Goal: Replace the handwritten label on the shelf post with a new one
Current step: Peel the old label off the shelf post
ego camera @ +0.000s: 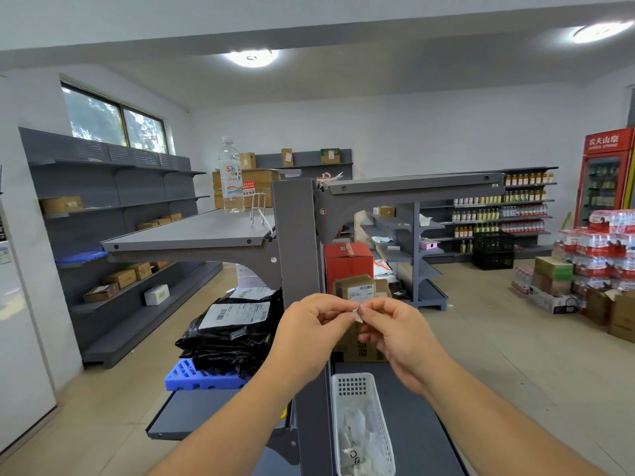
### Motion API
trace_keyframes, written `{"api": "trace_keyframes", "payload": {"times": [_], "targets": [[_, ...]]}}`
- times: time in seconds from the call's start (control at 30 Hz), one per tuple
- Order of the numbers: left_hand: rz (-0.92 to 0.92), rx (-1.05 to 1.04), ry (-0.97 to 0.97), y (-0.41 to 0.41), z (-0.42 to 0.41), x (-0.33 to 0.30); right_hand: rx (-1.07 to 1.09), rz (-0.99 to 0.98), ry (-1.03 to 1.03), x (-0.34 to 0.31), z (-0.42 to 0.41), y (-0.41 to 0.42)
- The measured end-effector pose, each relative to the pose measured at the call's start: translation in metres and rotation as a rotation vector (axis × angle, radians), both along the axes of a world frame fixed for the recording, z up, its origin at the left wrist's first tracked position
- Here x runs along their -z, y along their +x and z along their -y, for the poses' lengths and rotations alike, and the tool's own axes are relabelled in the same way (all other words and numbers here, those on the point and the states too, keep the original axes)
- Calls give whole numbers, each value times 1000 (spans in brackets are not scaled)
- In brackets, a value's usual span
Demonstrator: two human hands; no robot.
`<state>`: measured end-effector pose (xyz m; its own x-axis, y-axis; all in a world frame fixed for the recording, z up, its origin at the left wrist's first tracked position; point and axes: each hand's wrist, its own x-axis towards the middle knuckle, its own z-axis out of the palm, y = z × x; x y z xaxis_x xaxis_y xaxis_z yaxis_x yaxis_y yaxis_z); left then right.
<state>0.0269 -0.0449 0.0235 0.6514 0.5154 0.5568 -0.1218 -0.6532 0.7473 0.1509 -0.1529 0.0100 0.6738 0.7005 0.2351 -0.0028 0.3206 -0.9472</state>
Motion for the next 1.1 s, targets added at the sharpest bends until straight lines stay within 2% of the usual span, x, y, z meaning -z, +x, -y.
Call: {"api": "trace_keyframes", "payload": {"times": [0.17, 0.37, 0.47, 0.53, 0.63, 0.93, 1.1], "targets": [[-28, 8, -42, 5, 4, -7, -83, -193, 53, 4, 1, 3], [-140, -22, 157, 17, 8, -4, -144, -272, 82, 9, 9, 16], [-139, -70, 245, 23, 9, 1, -174, -271, 101, 9, 15, 21], [-127, -92, 304, 24, 11, 3, -152, -172, 43, 7, 18, 24], [-119, -70, 247, 25, 13, 11, -94, 6, -92, 11, 21, 30], [-210, -30, 361, 28, 2, 32, 24, 170, -219, 39, 5, 41], [-170, -116, 479, 7, -5, 35, 207, 423, -491, 74, -19, 59]]}}
